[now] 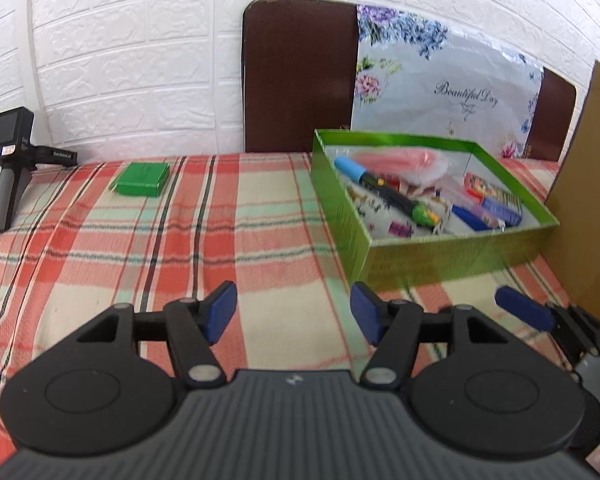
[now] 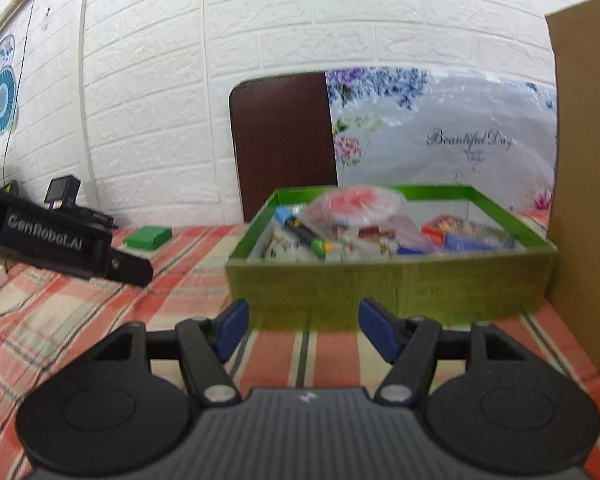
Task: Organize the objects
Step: 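Reach the right gripper to the small green box and grasp it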
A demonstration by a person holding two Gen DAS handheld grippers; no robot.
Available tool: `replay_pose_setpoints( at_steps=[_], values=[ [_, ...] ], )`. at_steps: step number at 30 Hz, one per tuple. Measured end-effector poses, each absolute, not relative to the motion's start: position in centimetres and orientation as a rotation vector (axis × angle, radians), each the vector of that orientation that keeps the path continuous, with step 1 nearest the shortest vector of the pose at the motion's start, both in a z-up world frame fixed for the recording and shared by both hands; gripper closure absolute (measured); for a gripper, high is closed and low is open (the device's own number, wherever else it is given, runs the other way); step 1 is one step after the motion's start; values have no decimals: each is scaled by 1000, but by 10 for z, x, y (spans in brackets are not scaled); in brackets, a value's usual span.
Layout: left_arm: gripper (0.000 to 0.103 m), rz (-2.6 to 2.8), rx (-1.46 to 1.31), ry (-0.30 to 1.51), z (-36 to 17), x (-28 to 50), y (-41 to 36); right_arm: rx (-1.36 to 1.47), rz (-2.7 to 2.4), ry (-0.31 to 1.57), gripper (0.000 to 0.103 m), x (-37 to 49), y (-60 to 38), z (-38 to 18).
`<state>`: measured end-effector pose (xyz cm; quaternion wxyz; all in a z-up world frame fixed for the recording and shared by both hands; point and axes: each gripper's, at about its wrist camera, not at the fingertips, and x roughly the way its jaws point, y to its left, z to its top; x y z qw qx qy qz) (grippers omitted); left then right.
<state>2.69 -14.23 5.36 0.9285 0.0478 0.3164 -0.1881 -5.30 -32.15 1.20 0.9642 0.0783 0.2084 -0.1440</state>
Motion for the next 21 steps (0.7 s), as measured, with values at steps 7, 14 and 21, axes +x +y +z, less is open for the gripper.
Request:
replay_pose_setpoints(
  at_steps=[7,14,21],
  values=[
    [38,-359,113,670,37,23,-119,176,-259,521,40,-56,-304,0],
    [33,-273,103,676,23,33,-79,152,-193,577,39,-36,-268,-5],
    [32,-170,80,694,2,55,-33,88,-124,638,35,-8,-236,-12]
  ],
)
